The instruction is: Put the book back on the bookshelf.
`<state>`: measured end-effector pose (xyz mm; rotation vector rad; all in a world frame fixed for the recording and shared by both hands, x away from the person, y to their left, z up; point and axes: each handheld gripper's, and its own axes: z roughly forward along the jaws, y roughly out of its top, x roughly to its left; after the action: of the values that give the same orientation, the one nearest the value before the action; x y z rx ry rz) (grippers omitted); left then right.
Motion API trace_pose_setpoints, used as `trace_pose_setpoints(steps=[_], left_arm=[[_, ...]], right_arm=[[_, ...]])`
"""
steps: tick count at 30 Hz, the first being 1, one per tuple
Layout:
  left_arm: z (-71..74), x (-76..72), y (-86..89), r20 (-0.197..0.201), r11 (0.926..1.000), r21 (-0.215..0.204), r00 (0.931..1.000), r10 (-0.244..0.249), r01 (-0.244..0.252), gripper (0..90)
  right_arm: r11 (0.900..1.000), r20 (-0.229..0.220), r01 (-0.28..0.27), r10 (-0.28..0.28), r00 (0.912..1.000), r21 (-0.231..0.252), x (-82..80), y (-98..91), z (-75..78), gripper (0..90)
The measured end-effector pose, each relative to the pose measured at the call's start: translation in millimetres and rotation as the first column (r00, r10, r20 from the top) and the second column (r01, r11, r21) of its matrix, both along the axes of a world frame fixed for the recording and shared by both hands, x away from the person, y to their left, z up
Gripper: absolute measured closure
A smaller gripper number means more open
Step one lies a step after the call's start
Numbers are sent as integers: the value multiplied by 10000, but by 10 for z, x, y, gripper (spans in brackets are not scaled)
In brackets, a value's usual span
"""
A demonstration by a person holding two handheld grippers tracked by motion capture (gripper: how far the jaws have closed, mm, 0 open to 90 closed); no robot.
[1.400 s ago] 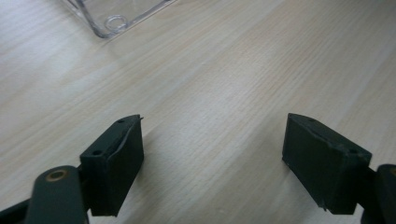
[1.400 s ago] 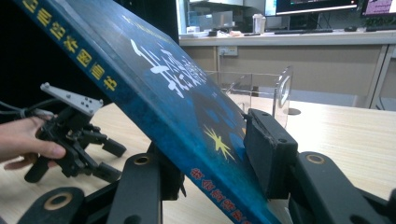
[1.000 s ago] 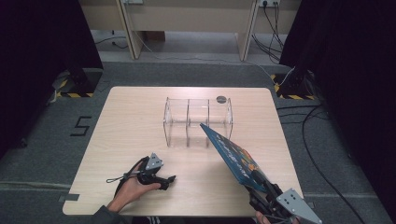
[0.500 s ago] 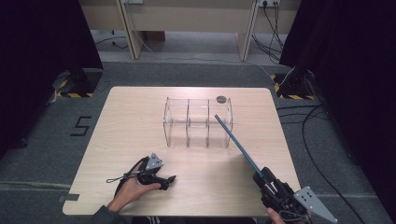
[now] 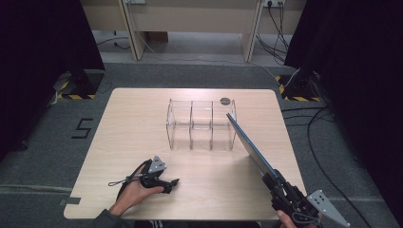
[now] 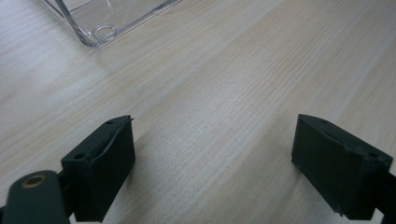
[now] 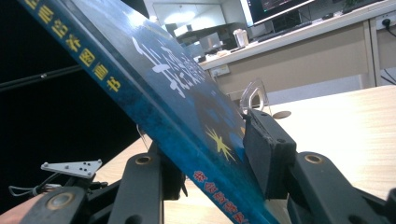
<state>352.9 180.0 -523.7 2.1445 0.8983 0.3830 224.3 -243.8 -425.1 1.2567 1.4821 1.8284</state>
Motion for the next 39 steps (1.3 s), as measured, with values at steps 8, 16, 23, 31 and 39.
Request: trace_pose_setpoints(steps=[8, 16, 23, 31, 39], left_arm=[[0, 0, 0, 0, 10000, -1, 10000, 0, 0, 123], [-1, -3, -2, 9, 10000, -15, 10000, -27, 27, 122], [-1, -6, -10, 9, 10000, -10, 10000, -54, 54, 122], [-1, -10, -19, 12, 10000, -17, 10000, -92, 92, 122], [-1, -11, -23, 16, 10000, -8, 9999, -99, 99, 121]], right_arm=[[9973, -234, -276, 292, 9993, 686, 0, 0, -30, 618], [9932, -493, -621, 672, 9965, 989, 24, 32, -84, 626], [9911, -577, -666, 736, 9956, 1156, 23, 29, -82, 622], [9856, -674, -897, 1001, 9927, 1434, 22, 48, -81, 615], [9821, -711, -1031, 1154, 9908, 1574, 31, 41, -82, 611]])
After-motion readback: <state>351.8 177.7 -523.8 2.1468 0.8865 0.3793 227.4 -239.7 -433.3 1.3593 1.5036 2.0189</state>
